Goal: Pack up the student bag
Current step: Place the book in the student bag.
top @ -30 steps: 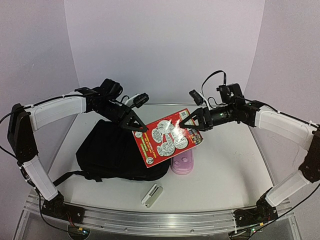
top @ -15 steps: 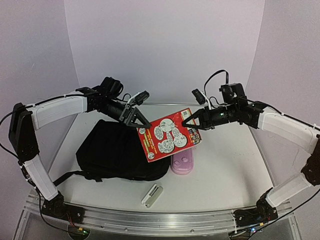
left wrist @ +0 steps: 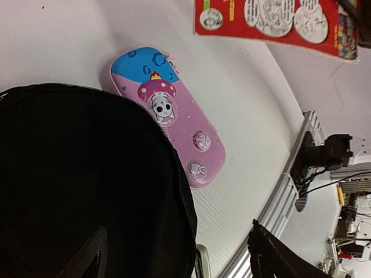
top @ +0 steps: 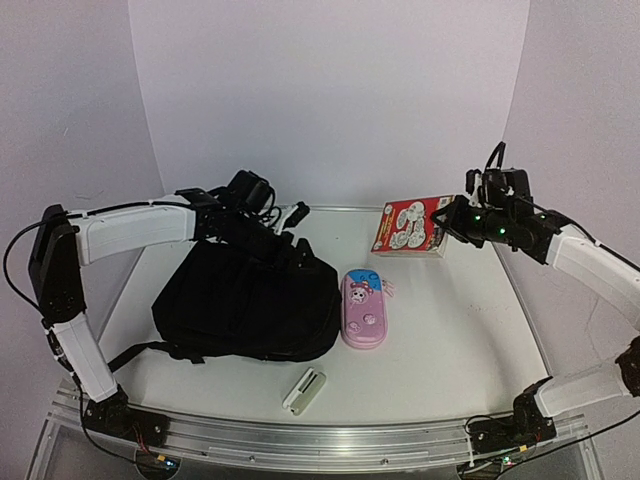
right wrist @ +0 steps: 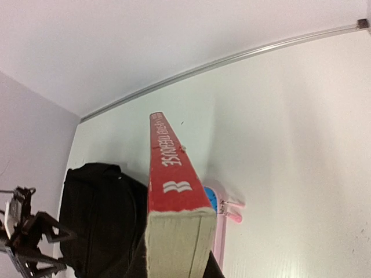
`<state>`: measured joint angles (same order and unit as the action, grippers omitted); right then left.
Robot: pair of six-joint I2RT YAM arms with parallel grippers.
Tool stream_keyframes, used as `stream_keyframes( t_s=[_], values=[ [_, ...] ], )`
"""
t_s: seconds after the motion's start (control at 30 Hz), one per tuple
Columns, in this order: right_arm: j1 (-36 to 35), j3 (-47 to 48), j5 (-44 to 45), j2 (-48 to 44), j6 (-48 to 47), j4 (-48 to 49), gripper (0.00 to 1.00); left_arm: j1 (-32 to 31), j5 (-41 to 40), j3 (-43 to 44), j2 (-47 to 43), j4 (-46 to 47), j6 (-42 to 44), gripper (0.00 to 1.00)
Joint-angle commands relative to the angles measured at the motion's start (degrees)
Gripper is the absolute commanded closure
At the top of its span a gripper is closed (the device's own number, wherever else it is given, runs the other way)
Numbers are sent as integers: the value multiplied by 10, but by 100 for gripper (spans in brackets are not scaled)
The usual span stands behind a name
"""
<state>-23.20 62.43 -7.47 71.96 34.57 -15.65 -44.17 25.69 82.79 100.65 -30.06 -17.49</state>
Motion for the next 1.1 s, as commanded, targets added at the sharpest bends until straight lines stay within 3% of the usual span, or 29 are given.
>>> stream_keyframes(
  t_s=[0.0, 0.2, 0.3, 0.37, 0.67, 0.73, 0.87, 1.07],
  values=[
    [-6, -3, 74, -13, 38, 36, 100, -39, -110, 48, 39, -21, -8, 15],
    [-6, -13, 74, -8, 43, 36, 100, -68, -143, 93, 89, -59, 10, 19],
    [-5, -16, 74, -9, 46, 36, 100, -74, -157, 112, 110, -81, 23, 43],
    [-5, -19, 73, -10, 47, 36, 100, -77, -167, 118, 119, -91, 29, 52],
    [-5, -24, 69, -8, 49, 36, 100, -89, -160, 126, 147, -100, 48, 53],
    [-5, -24, 68, -8, 49, 36, 100, -89, -160, 128, 154, -103, 48, 62],
    [-6, -21, 54, -11, 48, 36, 100, -90, -163, 118, 144, -87, 43, 97],
    [-6, -5, -42, -22, 48, 27, 100, -77, -187, 93, 77, -54, 36, 100]
  ],
)
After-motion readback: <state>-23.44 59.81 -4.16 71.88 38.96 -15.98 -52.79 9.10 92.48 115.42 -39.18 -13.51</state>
